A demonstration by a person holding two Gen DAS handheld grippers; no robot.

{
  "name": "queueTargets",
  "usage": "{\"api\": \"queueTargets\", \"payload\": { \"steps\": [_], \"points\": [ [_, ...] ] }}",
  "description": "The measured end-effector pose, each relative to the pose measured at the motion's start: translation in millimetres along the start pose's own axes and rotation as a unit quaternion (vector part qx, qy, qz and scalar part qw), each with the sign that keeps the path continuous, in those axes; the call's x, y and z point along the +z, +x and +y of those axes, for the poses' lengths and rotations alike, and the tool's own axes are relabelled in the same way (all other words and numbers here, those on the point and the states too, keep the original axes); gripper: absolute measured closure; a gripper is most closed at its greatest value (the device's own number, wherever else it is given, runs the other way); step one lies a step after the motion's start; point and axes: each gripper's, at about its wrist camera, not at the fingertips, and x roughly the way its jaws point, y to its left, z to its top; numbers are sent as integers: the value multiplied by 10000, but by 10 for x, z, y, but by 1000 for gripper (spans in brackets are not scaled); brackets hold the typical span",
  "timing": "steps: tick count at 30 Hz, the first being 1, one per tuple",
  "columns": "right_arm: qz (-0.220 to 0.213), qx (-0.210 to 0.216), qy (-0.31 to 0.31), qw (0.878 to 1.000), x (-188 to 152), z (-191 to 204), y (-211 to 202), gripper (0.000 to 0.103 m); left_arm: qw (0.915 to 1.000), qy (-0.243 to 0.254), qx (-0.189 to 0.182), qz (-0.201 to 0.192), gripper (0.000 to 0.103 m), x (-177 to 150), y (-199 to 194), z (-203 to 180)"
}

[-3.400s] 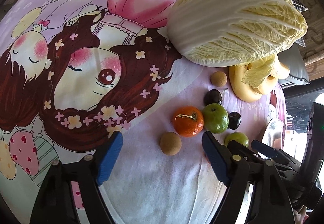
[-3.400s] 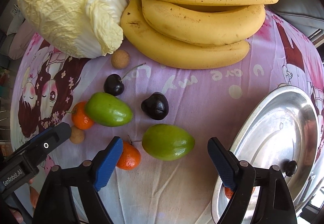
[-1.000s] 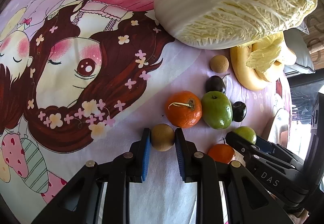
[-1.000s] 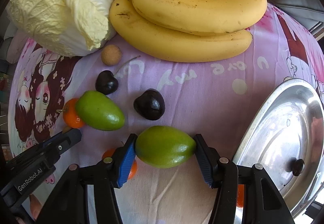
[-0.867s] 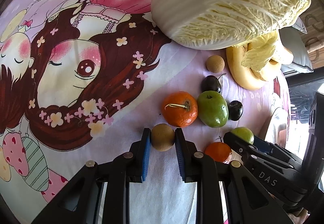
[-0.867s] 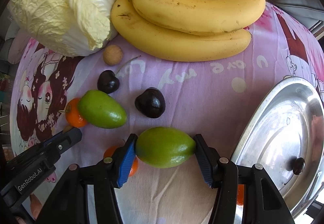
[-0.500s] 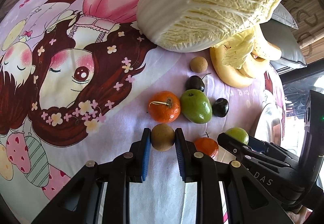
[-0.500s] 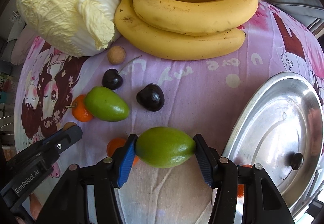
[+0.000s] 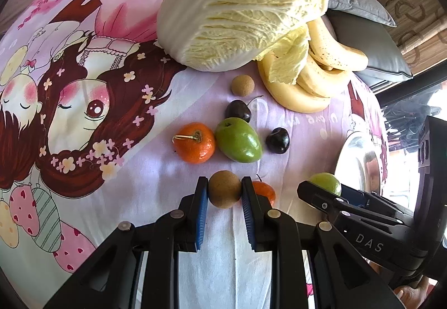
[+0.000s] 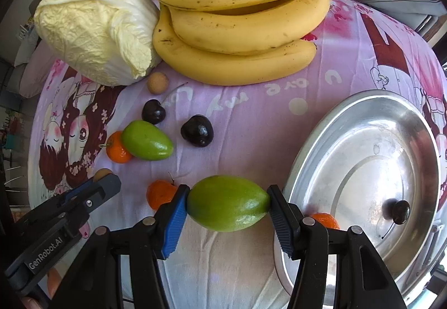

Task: Organize fruits
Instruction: 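Lift the brown fruit with the left tool while the right tool lifts the green mango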

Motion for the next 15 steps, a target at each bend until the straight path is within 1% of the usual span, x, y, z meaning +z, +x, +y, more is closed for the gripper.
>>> {"api": "queueTargets", "payload": {
  "steps": [9,15],
  "points": [
    [-126,59,-12,9999,-43,-149,-290,44,9996,293,-24,-13,78,-36,50,-338],
    [-204,25,124,9997,-13,-290,-323,44,9990,446,-69,70,78,-32,157,-515]
  ]
}}
